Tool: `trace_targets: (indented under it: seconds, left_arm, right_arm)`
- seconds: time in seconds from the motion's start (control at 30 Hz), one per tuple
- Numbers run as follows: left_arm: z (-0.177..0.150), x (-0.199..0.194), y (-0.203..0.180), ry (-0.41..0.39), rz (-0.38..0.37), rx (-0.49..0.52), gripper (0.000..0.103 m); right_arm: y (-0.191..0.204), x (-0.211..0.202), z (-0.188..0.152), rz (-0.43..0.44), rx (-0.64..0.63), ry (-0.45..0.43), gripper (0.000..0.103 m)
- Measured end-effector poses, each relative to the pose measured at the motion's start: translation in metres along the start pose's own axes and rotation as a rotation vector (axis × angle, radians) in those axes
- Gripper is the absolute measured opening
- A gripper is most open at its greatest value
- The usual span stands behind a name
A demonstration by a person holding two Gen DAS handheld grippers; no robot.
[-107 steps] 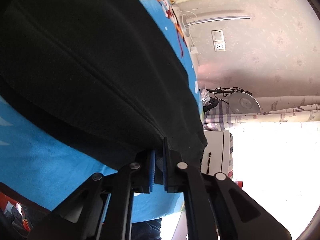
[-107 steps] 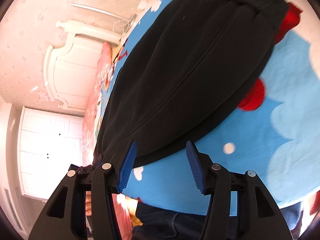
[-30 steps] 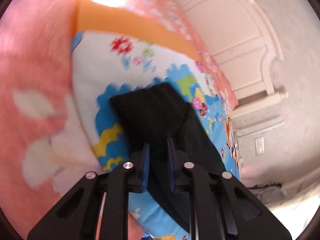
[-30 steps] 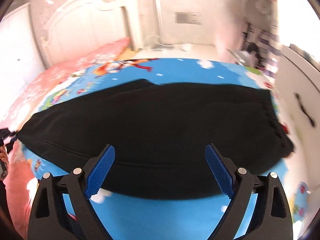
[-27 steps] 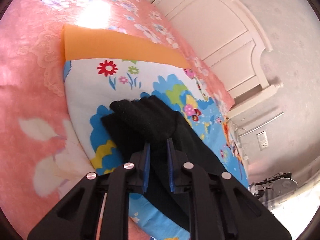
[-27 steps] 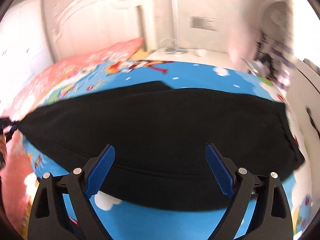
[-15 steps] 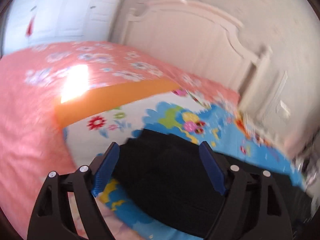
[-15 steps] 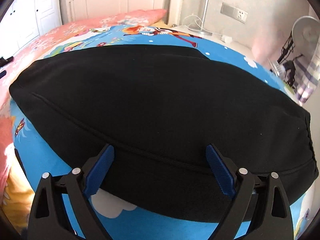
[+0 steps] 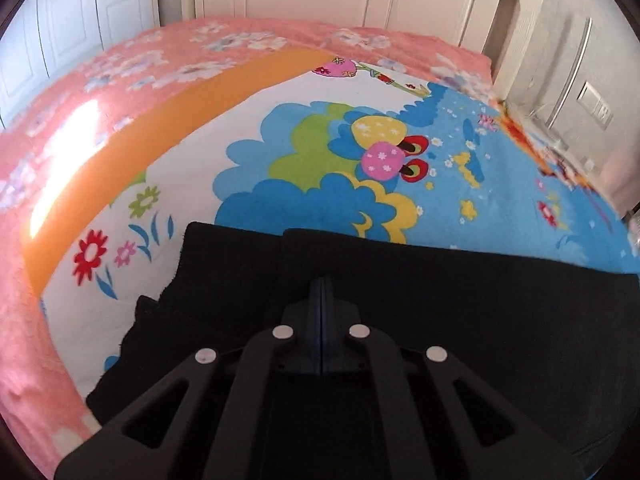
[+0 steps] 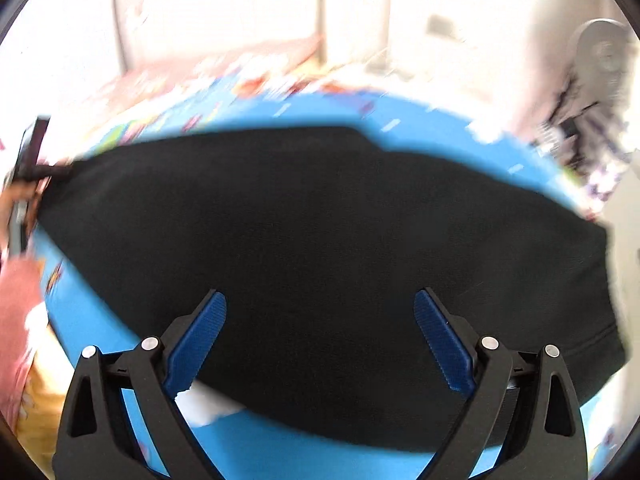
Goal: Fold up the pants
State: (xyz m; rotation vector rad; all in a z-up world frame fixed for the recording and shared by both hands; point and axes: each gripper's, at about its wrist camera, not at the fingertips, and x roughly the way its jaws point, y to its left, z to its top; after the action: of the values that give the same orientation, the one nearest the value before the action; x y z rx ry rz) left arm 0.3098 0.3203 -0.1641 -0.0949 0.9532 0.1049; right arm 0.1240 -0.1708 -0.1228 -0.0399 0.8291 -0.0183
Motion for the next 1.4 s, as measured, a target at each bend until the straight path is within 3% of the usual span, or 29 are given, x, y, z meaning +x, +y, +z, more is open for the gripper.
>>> trace_targets:
  seconds: [0.07,0.1,0.13,0.2,0.27,0.33,0.43,0.5,0.6,0.73,0.8,0.9,0.97,1.0,1.03,1.1,1.13,1.17,1.2,1.27,1.33,1.4]
  left_arm:
    - [0.001,-0.011,-0.018,-0.012,0.096,0.039,0.001]
    - [0.003,-0.022,-0.033,-0.049,0.096,0.063,0.012]
    - [0.004,-0.038,-0.057,-0.106,0.030,0.106,0.018]
    - [0.005,-0.062,-0.105,-0.154,-0.102,0.190,0.049]
    - [0.002,-0.081,-0.174,-0.182,-0.264,0.327,0.050]
    - [-0.003,-0.092,-0.239,-0.190,-0.381,0.445,0.050]
    - [-0.010,-0.098,-0.343,-0.150,-0.593,0.615,0.055]
    - [-0.013,-0.091,-0.394,-0.122,-0.622,0.711,0.056]
    - [-0.014,-0.068,-0.450,-0.037,-0.598,0.850,0.056]
    - [-0.014,-0.033,-0.483,0.079,-0.539,0.986,0.052]
    - [-0.012,-0.022,-0.494,0.147,-0.578,1.012,0.017]
    - [-0.016,-0.020,-0.502,0.114,-0.514,1.070,0.013]
    - [-0.011,-0.018,-0.496,0.096,-0.500,1.016,0.011]
    - [-0.006,-0.016,-0.493,0.076,-0.477,0.975,0.000]
    - [-0.004,-0.009,-0.487,0.046,-0.395,0.944,0.000]
    - [0.000,-0.006,-0.477,0.052,-0.405,0.876,0.002]
    - [0.004,-0.013,-0.471,0.031,-0.441,0.819,0.008]
    - [0.006,-0.022,-0.467,0.005,-0.476,0.780,0.032]
    - [0.007,-0.038,-0.465,-0.041,-0.531,0.737,0.046]
    - [-0.001,-0.064,-0.477,-0.054,-0.651,0.728,0.046]
    - [-0.023,-0.082,-0.500,-0.043,-0.718,0.827,0.046]
    - [-0.058,-0.087,-0.531,0.033,-0.780,0.986,0.036]
  right_arm:
    - [-0.051,-0.009,0.020,-0.109,0.069,-0.064,0.092]
    - [-0.073,-0.009,0.027,-0.156,0.096,-0.074,0.092]
    - [-0.100,-0.006,0.035,-0.219,0.123,-0.083,0.092]
    - [-0.142,0.010,0.043,-0.339,0.125,-0.053,0.092]
    - [-0.178,0.035,0.035,-0.490,0.116,0.096,0.091]
    - [-0.200,0.041,0.012,-0.504,0.159,0.178,0.090]
    - [-0.215,0.031,-0.018,-0.441,0.227,0.159,0.091]
    - [-0.218,0.024,-0.030,-0.423,0.252,0.136,0.091]
    - [-0.226,0.021,-0.040,-0.393,0.324,0.102,0.091]
    - [-0.229,0.020,-0.043,-0.392,0.340,0.076,0.091]
    - [-0.225,0.020,-0.043,-0.393,0.329,0.069,0.092]
    - [-0.228,0.020,-0.045,-0.375,0.347,0.064,0.092]
    - [-0.229,0.020,-0.047,-0.371,0.354,0.063,0.092]
    - [-0.229,0.020,-0.047,-0.373,0.356,0.062,0.092]
    - [-0.229,0.020,-0.047,-0.375,0.358,0.062,0.092]
    - [-0.229,0.020,-0.047,-0.374,0.362,0.062,0.092]
    - [-0.230,0.021,-0.047,-0.371,0.366,0.062,0.092]
    - [-0.230,0.021,-0.047,-0.369,0.372,0.062,0.092]
    - [-0.231,0.021,-0.047,-0.367,0.378,0.062,0.092]
    - [-0.231,0.022,-0.047,-0.363,0.384,0.061,0.092]
    - [-0.231,0.021,-0.047,-0.365,0.384,0.060,0.092]
    - [-0.231,0.021,-0.048,-0.363,0.385,0.061,0.092]
